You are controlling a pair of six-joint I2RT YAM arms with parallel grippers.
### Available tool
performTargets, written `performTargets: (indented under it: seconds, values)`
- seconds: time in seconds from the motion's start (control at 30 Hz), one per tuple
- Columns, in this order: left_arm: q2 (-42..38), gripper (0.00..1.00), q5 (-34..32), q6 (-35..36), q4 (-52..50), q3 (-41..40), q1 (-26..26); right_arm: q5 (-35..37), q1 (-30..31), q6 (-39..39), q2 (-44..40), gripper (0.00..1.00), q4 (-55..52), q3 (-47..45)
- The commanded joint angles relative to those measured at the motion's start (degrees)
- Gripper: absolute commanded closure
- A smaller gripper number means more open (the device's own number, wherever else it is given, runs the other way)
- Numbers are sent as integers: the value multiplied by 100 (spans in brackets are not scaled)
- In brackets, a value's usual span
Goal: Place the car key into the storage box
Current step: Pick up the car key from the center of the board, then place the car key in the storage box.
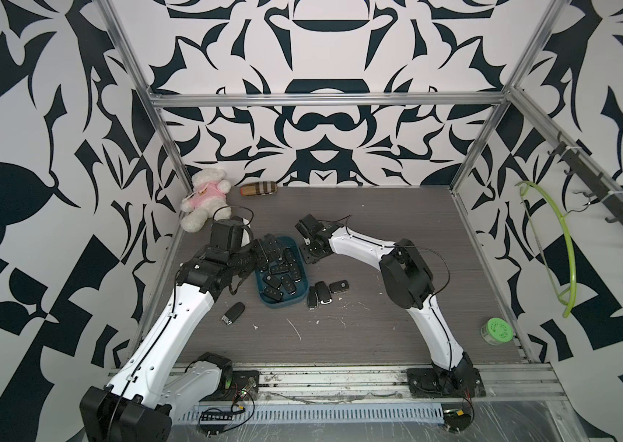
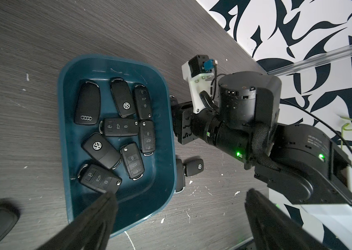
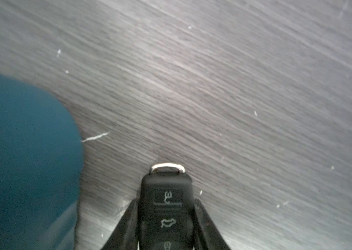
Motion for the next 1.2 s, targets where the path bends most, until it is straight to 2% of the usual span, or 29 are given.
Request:
performTargets:
  seconds: [0.0,0.3,0.53,0.73,1.0,1.17]
  values:
    - [-49,1,-57,67,-71,105,16,123,2,105,-242,64,-155,-57]
    - [-166,1,-66,6,-30,-1,21,310,11,340,-799,64,-421,-70]
    - [-545,1,-592,-134,-211,-92,22,295,320,470,-1013,64,-548,436]
    - [-934,1,-892,-181,-464,-113,21,134,638,611,-671,64,-597,1207]
    - [-1286,1,-1011,-206,-800,-149,22,-73,954,816,278,64,-621,2522]
    - [-1430,1,-1093,-166,-999,-92,22,-151,1028,952,683,64,-410,2834]
